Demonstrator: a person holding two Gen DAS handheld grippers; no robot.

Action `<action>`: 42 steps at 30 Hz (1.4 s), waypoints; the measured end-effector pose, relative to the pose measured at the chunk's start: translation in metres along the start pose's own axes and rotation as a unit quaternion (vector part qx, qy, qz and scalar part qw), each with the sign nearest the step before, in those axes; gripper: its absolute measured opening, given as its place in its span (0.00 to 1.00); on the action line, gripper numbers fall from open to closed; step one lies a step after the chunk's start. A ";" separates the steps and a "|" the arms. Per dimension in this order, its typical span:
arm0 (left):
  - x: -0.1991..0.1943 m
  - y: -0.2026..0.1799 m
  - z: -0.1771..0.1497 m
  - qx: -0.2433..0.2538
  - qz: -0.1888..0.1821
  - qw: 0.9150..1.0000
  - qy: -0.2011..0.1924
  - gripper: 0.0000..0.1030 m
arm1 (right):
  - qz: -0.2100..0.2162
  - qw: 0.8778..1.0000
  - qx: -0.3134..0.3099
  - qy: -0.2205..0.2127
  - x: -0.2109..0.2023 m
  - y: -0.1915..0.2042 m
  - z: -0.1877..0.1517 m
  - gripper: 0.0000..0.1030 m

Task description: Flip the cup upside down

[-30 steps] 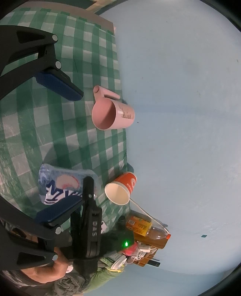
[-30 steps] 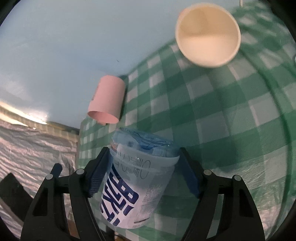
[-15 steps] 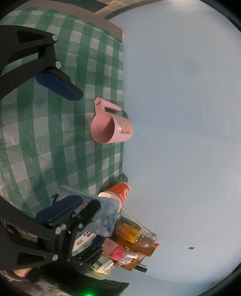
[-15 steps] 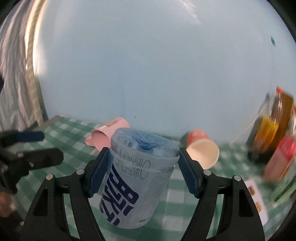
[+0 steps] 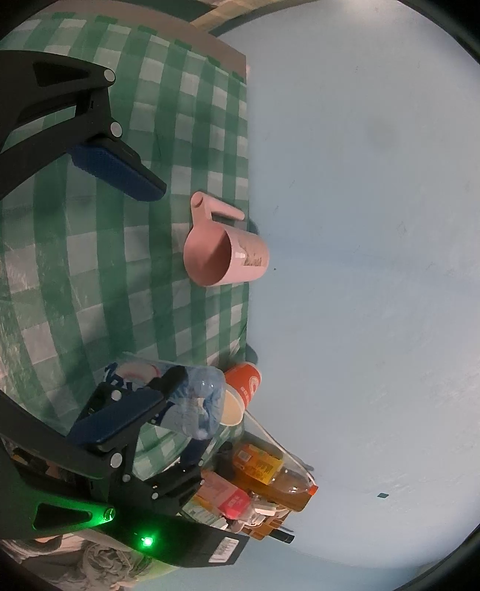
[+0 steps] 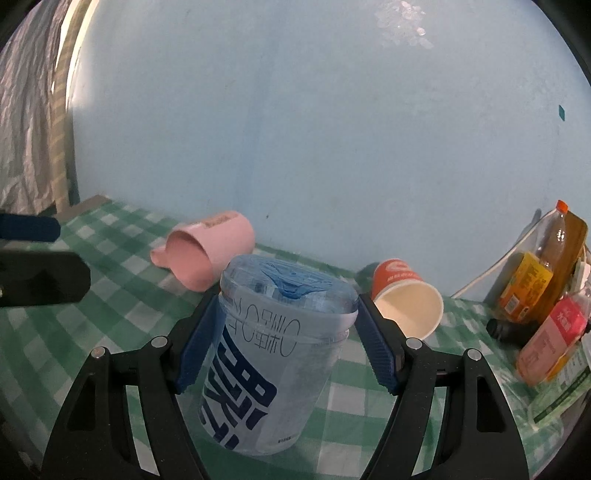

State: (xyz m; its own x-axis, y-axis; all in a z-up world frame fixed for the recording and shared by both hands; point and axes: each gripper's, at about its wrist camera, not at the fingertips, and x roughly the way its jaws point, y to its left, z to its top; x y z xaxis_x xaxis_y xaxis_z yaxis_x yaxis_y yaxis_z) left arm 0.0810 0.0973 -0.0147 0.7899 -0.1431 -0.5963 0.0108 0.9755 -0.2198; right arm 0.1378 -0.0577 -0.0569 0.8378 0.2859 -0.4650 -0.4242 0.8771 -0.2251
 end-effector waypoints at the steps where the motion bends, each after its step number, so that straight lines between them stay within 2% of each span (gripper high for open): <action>1: 0.000 0.000 0.000 0.001 0.000 1.000 0.000 1.00 | 0.002 1.000 -0.001 0.001 -0.001 0.000 -0.001 0.72; 4: -0.001 -0.002 0.000 0.003 0.000 1.000 -0.001 1.00 | 0.009 1.000 -0.001 0.005 -0.004 0.001 -0.005 0.73; 7: -0.002 -0.003 -0.001 0.003 0.000 1.000 -0.002 1.00 | 0.007 1.000 -0.003 0.005 -0.009 0.001 -0.008 0.83; 18: -0.008 -0.006 -0.003 0.005 -0.004 1.000 -0.007 1.00 | 0.029 0.999 0.029 -0.009 -0.026 -0.013 -0.011 0.84; 25: -0.022 -0.010 -0.008 0.008 -0.009 1.000 -0.022 1.00 | 0.062 0.994 0.070 -0.049 -0.057 -0.032 -0.012 0.84; 30: -0.032 -0.018 -0.027 0.026 -0.010 0.999 -0.039 1.00 | 0.053 0.990 0.097 -0.087 -0.094 -0.049 -0.019 0.84; 35: -0.035 -0.033 -0.051 0.061 0.005 0.997 -0.055 1.00 | 0.029 0.990 0.110 -0.084 -0.114 -0.058 -0.029 0.85; 37: -0.036 -0.039 -0.056 0.076 0.011 0.995 -0.059 1.00 | 0.032 0.989 0.122 -0.075 -0.116 -0.062 -0.034 0.85; 42: -0.048 -0.044 -0.063 0.079 0.006 0.993 -0.083 1.00 | 0.032 0.989 0.132 -0.053 -0.118 -0.067 -0.044 0.85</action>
State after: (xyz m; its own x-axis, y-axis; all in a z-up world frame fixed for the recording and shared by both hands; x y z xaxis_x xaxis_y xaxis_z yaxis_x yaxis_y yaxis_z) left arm 0.0041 0.0503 -0.0255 0.8806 -0.1138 -0.4600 0.0855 0.9930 -0.0820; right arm 0.0524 -0.1670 -0.0247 0.8494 0.3705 -0.3757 -0.3846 0.9222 0.0399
